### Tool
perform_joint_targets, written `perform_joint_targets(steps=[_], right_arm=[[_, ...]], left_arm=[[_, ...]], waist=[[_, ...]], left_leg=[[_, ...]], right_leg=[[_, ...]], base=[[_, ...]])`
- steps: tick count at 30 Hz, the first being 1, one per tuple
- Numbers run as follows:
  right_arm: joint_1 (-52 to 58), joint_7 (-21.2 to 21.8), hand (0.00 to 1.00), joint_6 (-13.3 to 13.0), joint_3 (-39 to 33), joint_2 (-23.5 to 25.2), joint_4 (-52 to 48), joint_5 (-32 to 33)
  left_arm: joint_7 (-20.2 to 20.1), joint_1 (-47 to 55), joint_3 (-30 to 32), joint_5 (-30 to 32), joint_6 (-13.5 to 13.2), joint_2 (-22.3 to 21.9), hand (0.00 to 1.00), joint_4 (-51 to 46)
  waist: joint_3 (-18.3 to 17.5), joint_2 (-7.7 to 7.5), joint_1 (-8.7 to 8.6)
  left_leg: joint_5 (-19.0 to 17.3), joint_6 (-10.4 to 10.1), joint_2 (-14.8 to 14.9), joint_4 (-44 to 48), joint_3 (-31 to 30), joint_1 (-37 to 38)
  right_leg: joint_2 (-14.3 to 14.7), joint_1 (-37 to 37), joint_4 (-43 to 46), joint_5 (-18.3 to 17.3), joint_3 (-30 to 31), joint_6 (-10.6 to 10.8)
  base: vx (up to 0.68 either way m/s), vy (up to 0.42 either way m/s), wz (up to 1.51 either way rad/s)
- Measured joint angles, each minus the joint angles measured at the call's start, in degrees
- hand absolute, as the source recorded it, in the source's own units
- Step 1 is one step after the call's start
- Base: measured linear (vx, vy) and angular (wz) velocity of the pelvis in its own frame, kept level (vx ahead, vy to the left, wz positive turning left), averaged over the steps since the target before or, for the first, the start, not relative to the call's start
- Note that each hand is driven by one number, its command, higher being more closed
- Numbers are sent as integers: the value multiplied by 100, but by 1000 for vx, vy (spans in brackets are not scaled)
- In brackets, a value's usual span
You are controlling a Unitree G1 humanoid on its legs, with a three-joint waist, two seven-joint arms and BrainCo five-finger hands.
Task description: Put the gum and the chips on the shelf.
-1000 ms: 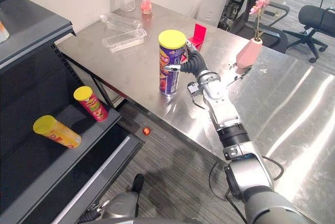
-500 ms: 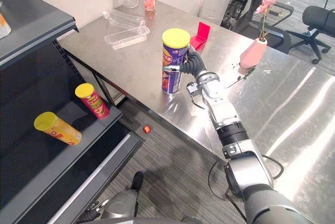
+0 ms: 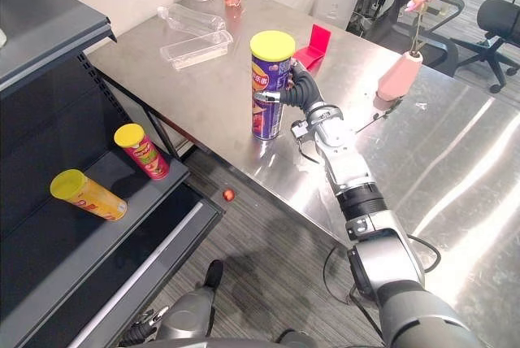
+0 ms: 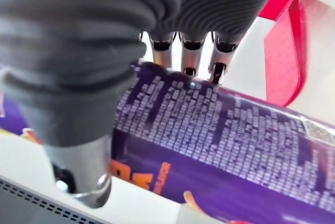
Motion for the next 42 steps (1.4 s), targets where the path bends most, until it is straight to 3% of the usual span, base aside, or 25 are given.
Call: perform_joint_targets(steps=[14,18,22,25,28,31,36,42], right_arm=[[25,-8,100,-108,-10,0,-95,-91],[203,24,100,-103,-74,-11,-812,-43],[372,263,100,-77,-94,-14,-1474,76],[722,489,100,59,-154,-14,-2051,302],[1036,582,100,131,-296,-12,-2349,469],[1306,664,100,147,-335,-14,-2592,538],[1807,737,100,155,-538,-141,-3031,698],[2238,763,100,251,-665,-193,-3340,769]], left_arm=[[-29,-1,1,48,36,27,0,-109],[31,10,2,77,49,26,0,-146],[70,36,44,95,117,48,0,-149],[73,53,93,108,151,99,0,-144],[122,52,133,109,159,139,0,-41],[228,60,152,110,171,136,0,75],[288,27,231,136,209,89,0,95],[301,-13,300,308,284,52,0,283]], waist=[[34,-58,48],[29,-67,29],[3,-116,-82],[-93,-236,-111],[-189,-321,-245],[-325,-328,-382],[-568,-310,-430],[-760,-277,-679]], left_leg=[[-1,5,47,-2,156,90],[-13,-7,92,-3,273,130],[-40,-30,137,-4,404,202],[-100,-47,178,-22,609,305],[-113,-64,238,-30,734,317],[-122,-76,291,-29,825,325],[-138,-98,372,-37,945,326],[-138,-100,399,-38,966,347]], right_leg=[[26,-23,7,2,186,-3],[75,-25,-29,4,300,-5],[103,-35,-38,7,441,-8],[140,-97,-72,16,692,-23],[217,-118,-159,86,805,-63],[286,-141,-289,189,929,-92],[377,-188,-421,276,1056,-129],[404,-201,-433,283,1097,-137]], base=[[-8,-14,-5],[-9,-31,-9],[-13,-29,-19],[-18,-21,-37],[-19,-32,-23],[-15,-25,-19],[-27,-25,-16],[-20,-13,-2]])
